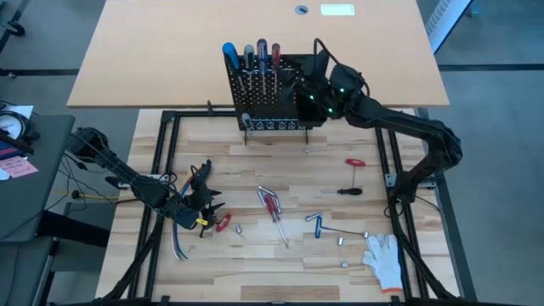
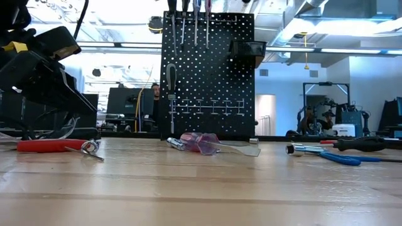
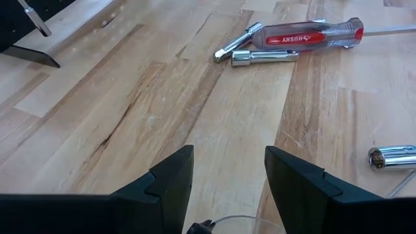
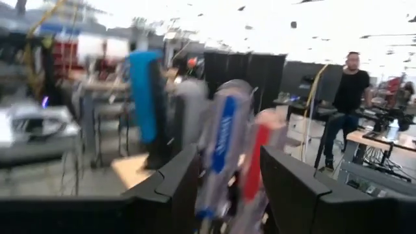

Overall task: Hang tools onto peg board
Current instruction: Hang the allen wrench on the pegboard

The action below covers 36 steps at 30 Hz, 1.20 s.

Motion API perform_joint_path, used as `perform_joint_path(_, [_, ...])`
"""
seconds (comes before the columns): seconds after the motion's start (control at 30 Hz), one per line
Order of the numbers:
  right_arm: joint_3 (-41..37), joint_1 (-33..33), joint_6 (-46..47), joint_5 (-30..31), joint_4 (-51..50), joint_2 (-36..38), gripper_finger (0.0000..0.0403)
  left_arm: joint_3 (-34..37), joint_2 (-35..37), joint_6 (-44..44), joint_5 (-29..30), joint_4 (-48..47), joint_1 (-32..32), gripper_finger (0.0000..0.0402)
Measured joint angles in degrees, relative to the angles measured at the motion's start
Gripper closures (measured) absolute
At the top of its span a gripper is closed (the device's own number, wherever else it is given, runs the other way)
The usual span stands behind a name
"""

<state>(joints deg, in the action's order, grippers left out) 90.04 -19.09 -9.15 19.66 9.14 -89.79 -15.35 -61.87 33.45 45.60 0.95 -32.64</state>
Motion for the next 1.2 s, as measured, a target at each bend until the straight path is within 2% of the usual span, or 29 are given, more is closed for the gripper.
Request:
perform_joint_path(0.2, [0.0,7.3,0.2,0.6,-18.7,5.9,0.0242,0.0,0.0,0.0,-0.1,0.0,0.0,0.0217])
perform_joint_path(0.33, [0.0,15.1,6.1,6.3,-35.5,8.8,0.0251,0.0,0.0,0.0,-0.1,0.0,0.0,0.0217])
perform_joint_path(0.43, [0.0,21.1,15.4,12.0,-49.8,9.4,0.026,0.0,0.0,0.1,-0.1,0.0,0.0,0.0217])
perform_joint_path(0.5, [0.0,24.8,24.9,14.8,-60.8,9.0,0.0268,0.0,0.0,0.2,-0.1,0.0,0.0,0.0217])
perform_joint_path(0.67, [-5.3,31.5,51.4,15.9,-80.8,7.9,0.028,0.0,0.0,0.7,-0.1,0.1,0.0,0.0217])
perform_joint_path(0.73, [-9.4,33.6,60.4,15.2,-83.8,8.0,0.0282,0.0,0.0,0.7,-0.1,0.2,0.0,0.0217])
perform_joint_path(0.8, [-13.9,35.2,67.0,11.9,-85.6,8.0,0.0284,0.0,0.0,0.7,-0.1,0.2,0.0,0.0217])
perform_joint_path(0.97, [-24.2,35.6,70.2,7.2,-85.5,8.0,0.0286,0.0,0.0,0.6,-0.1,0.3,0.0,0.0217])
perform_joint_path(1.1, [-30.2,31.2,71.3,1.5,-85.4,8.2,0.028,0.0,0.0,0.5,0.1,0.3,0.0,0.0217])
perform_joint_path(1.2, [-33.8,26.8,66.8,-2.5,-85.0,8.2,0.0257,0.0,0.0,0.5,0.1,0.3,0.0,0.0217])
